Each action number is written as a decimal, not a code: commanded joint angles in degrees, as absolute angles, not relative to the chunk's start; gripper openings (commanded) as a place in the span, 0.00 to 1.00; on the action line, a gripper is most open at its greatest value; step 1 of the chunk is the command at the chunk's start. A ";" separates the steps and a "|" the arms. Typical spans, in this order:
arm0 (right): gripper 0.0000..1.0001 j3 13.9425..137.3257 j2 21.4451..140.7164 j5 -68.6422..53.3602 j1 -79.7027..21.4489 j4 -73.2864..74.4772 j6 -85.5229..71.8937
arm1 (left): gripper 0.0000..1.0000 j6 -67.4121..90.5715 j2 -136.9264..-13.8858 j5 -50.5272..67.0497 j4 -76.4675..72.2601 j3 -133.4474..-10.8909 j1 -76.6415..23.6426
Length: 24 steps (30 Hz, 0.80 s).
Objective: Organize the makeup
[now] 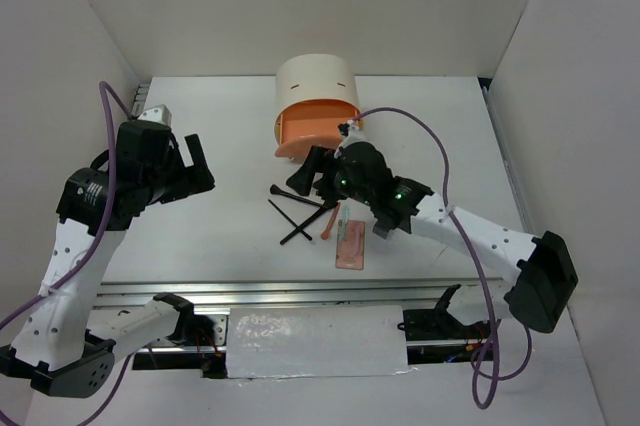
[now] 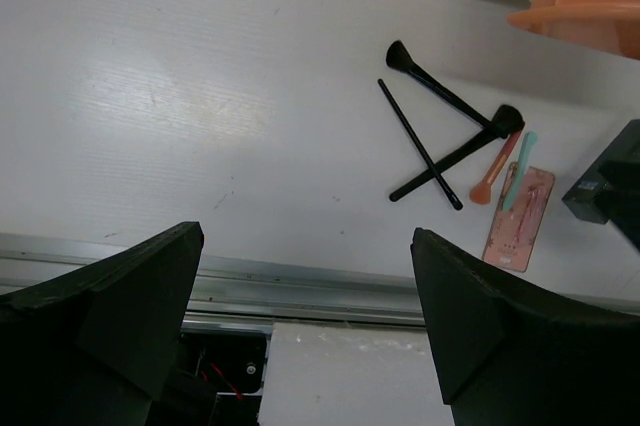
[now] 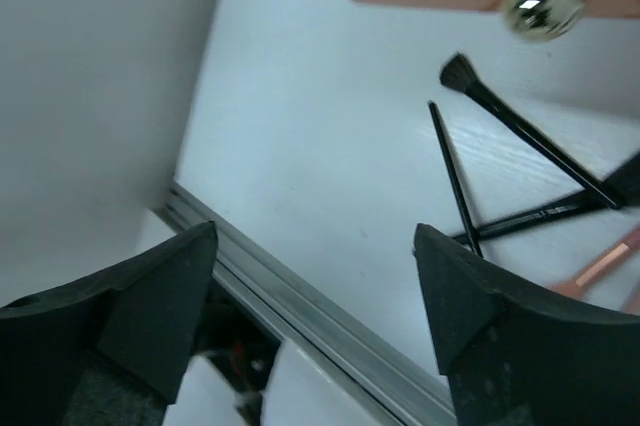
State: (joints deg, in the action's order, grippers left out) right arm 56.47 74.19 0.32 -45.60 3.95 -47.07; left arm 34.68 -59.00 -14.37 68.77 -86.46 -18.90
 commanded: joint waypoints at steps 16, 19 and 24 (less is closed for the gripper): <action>0.60 85.87 109.94 19.43 -60.82 37.44 -25.40 | 0.99 40.61 -57.75 -19.07 69.17 -87.28 -18.90; 0.60 84.99 111.26 18.55 -60.91 36.21 -24.87 | 0.99 39.56 -56.61 -18.29 68.82 -86.05 -18.98; 0.58 84.02 113.38 19.34 -60.91 34.55 -24.00 | 0.99 38.59 -55.46 -16.97 68.47 -85.17 -18.98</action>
State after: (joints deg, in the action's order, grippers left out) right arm 82.59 112.27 17.47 -61.08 35.20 -25.54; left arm 40.32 -56.69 -18.44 69.45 -85.52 -18.90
